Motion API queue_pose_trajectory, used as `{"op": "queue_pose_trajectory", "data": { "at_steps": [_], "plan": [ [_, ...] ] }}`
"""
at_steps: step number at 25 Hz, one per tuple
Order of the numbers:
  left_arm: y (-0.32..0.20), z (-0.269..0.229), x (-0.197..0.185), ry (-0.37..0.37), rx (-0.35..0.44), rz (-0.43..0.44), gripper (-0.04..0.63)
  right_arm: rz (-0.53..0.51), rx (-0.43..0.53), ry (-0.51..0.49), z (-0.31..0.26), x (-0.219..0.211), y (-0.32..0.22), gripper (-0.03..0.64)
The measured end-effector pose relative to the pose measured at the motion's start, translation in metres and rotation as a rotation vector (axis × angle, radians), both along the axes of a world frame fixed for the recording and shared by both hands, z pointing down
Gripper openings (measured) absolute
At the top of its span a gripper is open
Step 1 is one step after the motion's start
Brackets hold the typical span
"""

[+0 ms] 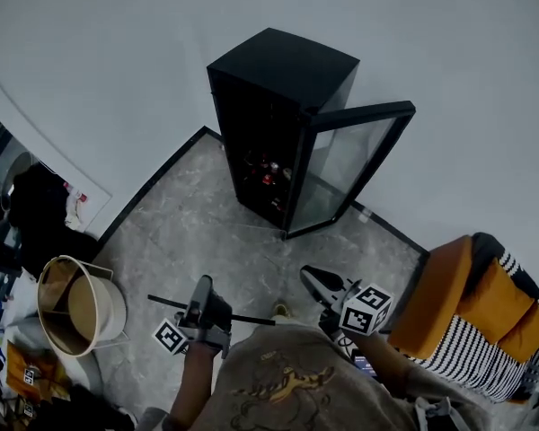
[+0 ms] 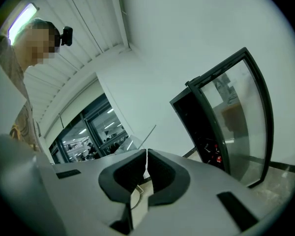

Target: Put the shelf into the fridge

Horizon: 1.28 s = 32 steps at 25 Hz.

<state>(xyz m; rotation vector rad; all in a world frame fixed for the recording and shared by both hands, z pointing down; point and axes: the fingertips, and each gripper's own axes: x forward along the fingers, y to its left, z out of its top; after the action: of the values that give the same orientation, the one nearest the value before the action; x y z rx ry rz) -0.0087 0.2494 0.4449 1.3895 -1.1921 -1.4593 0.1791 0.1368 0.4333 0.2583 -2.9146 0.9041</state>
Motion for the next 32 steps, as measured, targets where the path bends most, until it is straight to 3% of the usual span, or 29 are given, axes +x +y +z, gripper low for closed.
{"op": "queue_pose_trajectory", "data": {
  "at_steps": [17,32],
  "plan": [
    [-0.039,0.008,-0.013,0.01,0.002,-0.033,0.014,-0.032,0.016,-0.009,-0.007,-0.02,-0.044,0.023],
    [-0.119,0.008,-0.059,0.004,0.007,0.119,0.014,0.098,0.039,0.01,-0.009,-0.05,-0.089,0.025]
  ]
}}
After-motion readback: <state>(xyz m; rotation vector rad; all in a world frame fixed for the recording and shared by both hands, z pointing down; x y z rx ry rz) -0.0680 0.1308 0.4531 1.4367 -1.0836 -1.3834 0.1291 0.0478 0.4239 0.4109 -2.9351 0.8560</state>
